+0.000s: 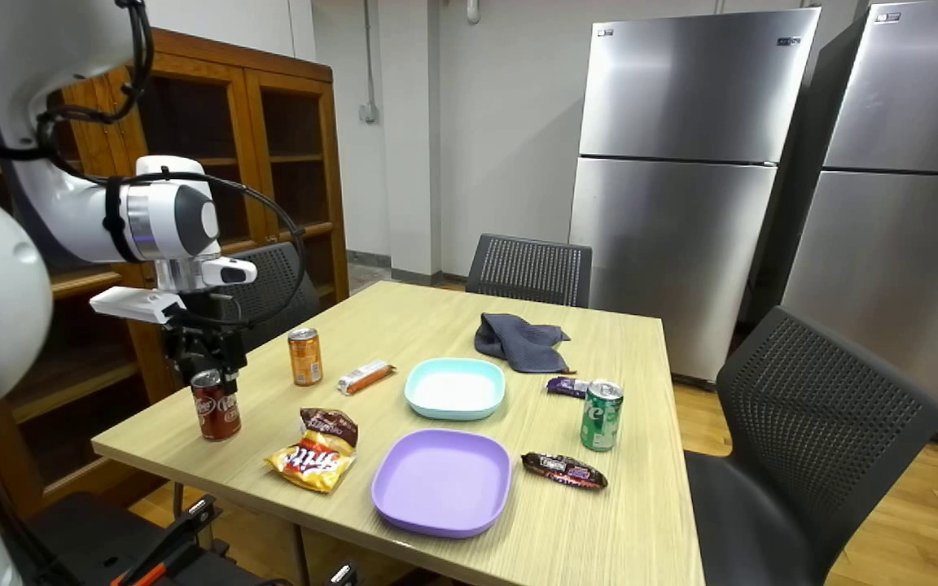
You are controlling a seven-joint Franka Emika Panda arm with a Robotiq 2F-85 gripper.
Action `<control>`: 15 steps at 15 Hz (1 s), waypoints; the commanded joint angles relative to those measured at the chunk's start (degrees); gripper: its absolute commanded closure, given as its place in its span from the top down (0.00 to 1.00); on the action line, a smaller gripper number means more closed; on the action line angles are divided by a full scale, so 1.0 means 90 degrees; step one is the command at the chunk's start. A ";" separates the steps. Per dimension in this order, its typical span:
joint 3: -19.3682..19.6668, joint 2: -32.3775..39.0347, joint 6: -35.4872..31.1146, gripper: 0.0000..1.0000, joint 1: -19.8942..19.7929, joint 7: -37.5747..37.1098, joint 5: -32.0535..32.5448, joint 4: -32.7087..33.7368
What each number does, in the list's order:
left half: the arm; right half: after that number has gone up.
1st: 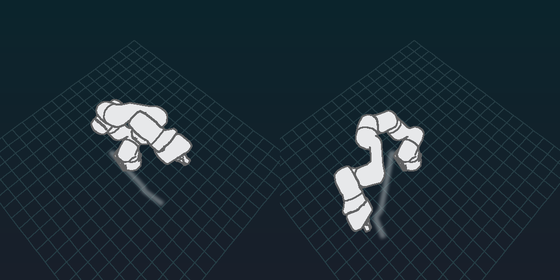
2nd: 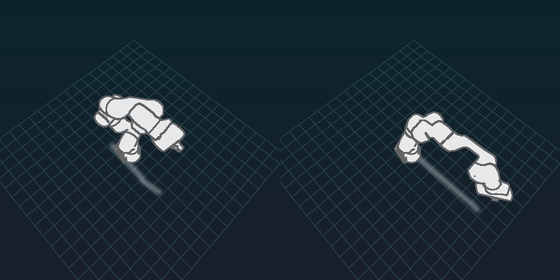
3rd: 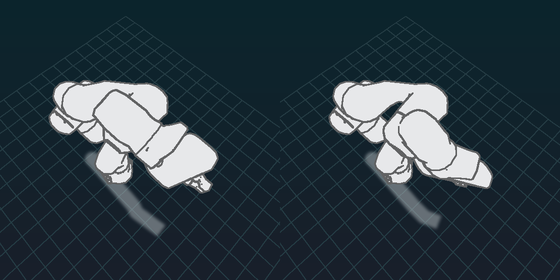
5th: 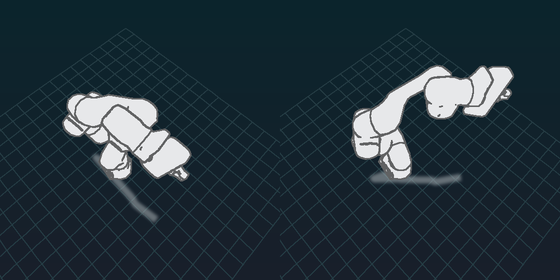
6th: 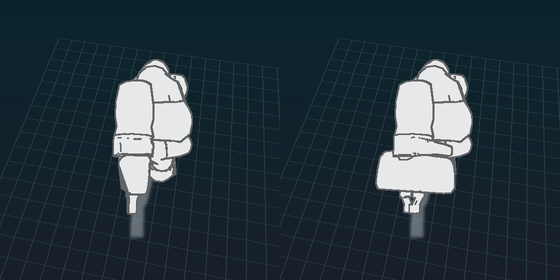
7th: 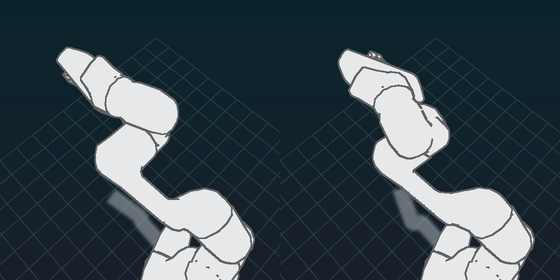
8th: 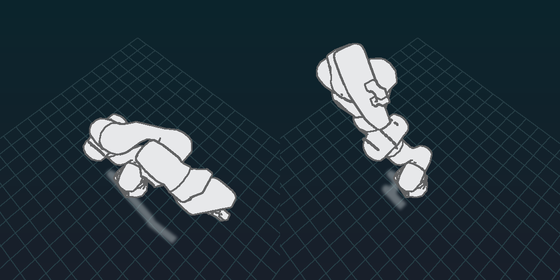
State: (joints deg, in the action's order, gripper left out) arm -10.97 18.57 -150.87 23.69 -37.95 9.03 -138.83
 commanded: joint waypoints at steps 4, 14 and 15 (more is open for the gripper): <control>0.0177 -0.0117 -0.0166 0.42 0.0186 0.0031 0.0175 -0.0141; 0.0092 -0.0474 0.0200 0.38 0.0071 0.0187 -0.0040 -0.0143; 0.0134 -0.0555 0.0254 0.38 0.0082 0.0117 0.0008 -0.0145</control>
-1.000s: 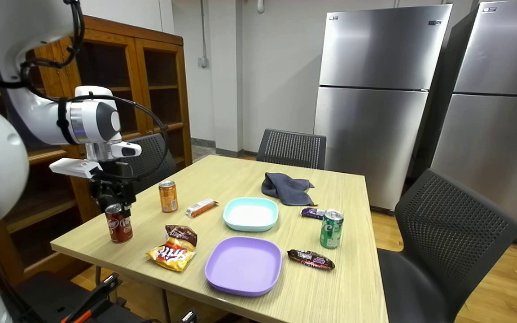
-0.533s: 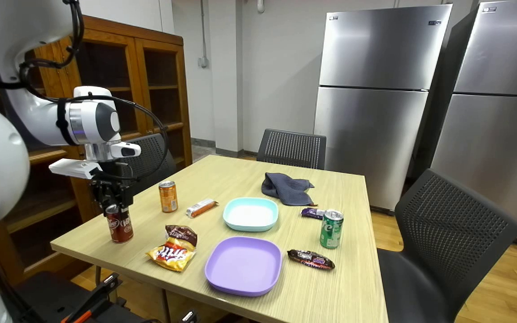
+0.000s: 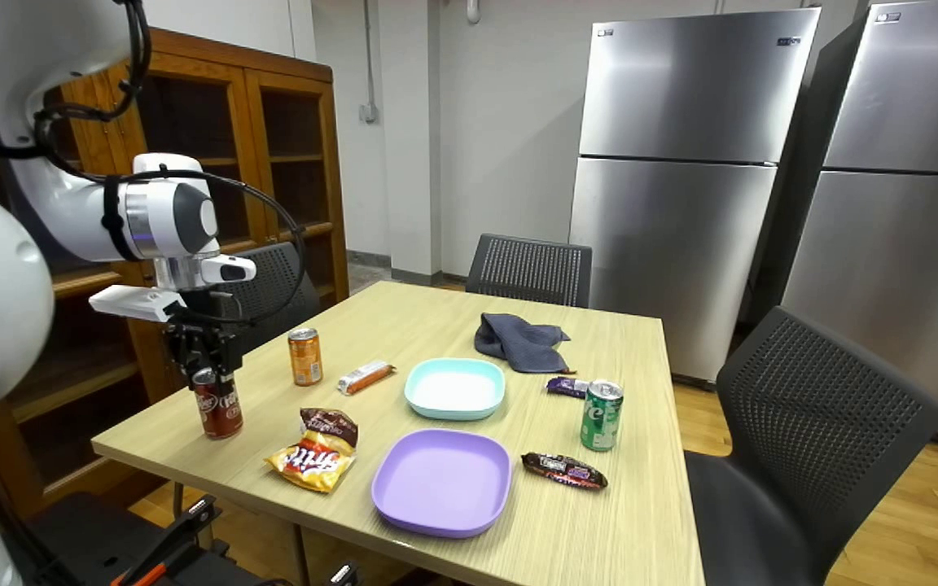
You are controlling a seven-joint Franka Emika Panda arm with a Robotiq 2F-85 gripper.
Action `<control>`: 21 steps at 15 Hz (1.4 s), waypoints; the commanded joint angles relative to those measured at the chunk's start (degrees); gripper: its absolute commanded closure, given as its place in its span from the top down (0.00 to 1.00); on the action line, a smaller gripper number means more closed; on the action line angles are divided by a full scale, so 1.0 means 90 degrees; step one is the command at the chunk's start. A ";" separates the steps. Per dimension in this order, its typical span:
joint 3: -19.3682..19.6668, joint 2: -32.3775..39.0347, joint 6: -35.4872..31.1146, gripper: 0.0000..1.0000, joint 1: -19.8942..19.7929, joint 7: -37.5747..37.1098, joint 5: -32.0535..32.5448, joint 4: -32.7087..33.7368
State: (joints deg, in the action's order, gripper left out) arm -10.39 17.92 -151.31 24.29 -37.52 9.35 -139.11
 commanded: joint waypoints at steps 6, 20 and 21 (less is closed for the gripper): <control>0.0198 -0.0833 0.0749 0.38 -0.0130 -0.0068 0.0013 -0.0034; 0.0590 -0.0847 0.1188 0.38 -0.0972 -0.0096 -0.0025 0.0481; 0.0623 -0.0817 0.1196 0.38 -0.1020 -0.0081 -0.0024 0.0542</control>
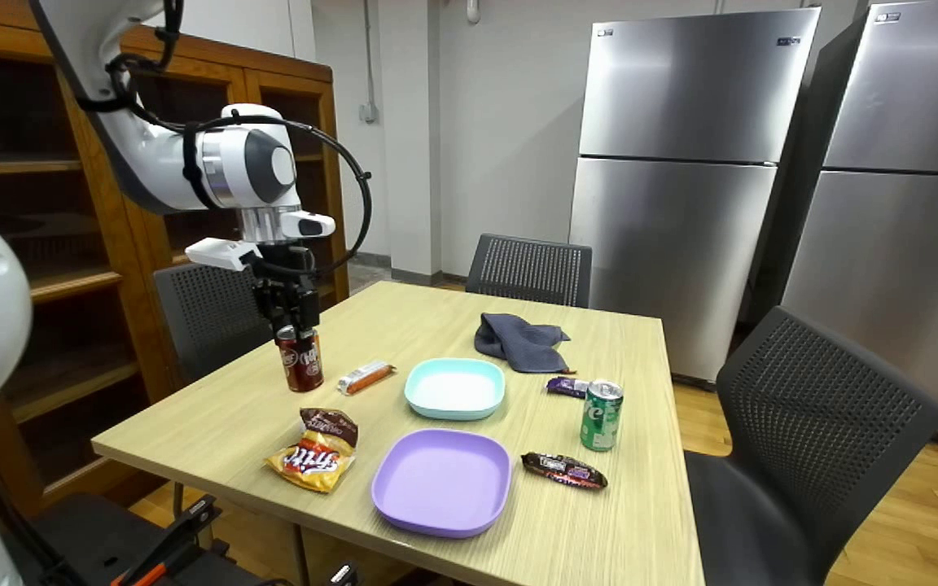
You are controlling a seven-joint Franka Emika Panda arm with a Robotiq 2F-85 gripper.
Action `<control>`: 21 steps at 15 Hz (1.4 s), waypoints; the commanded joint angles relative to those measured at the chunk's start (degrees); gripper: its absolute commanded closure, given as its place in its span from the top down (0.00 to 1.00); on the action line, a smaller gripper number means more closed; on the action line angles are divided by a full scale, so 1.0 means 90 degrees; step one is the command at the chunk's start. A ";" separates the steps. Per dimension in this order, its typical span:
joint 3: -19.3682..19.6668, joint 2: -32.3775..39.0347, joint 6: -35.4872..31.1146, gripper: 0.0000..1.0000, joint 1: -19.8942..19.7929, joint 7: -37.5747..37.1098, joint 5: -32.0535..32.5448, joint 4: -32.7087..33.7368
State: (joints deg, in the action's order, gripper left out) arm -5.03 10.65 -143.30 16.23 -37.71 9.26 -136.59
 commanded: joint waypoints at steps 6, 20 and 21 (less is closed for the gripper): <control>0.0302 0.0443 0.0390 0.38 -0.0338 0.0016 -0.0005 0.0878; 0.0746 0.1074 0.1003 0.38 -0.1032 0.1032 -0.0383 0.2390; 0.0757 0.1177 0.1033 0.38 -0.1094 0.1168 -0.0449 0.2518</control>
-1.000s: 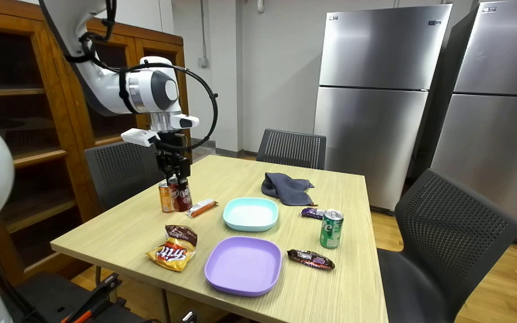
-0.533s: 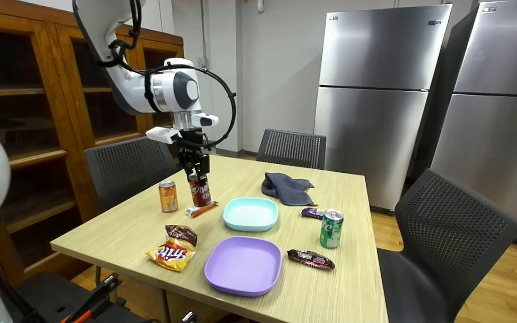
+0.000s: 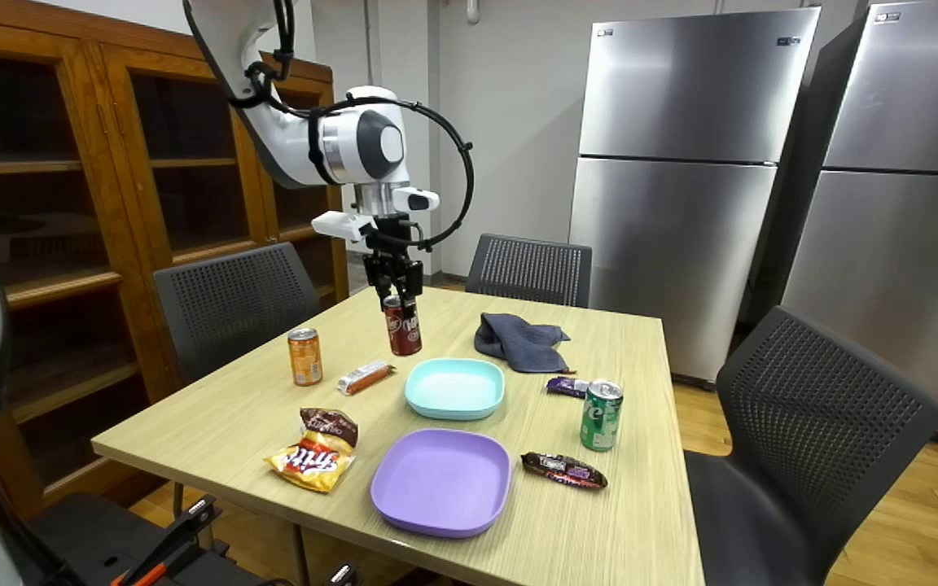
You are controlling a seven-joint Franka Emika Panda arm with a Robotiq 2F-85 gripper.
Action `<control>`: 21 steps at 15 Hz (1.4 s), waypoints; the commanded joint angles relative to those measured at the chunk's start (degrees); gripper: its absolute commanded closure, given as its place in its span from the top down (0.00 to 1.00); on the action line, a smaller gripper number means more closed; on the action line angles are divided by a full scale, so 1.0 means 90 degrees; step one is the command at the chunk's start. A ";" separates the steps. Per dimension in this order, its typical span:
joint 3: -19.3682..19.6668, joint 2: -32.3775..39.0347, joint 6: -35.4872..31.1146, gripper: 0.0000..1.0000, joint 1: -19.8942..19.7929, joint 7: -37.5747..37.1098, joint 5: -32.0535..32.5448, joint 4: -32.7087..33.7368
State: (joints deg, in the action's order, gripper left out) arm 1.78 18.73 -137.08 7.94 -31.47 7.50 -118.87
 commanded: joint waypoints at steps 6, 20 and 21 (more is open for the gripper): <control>0.0065 0.1079 0.0542 0.38 -0.0384 0.0964 -0.0566 0.1374; 0.0116 0.2301 0.1018 0.38 -0.0402 0.1115 -0.0823 0.2445; 0.0118 0.2324 0.1025 0.38 -0.0400 0.1114 -0.0822 0.2470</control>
State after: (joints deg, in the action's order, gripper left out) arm 2.71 38.64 -130.93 4.42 -23.09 1.28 -99.78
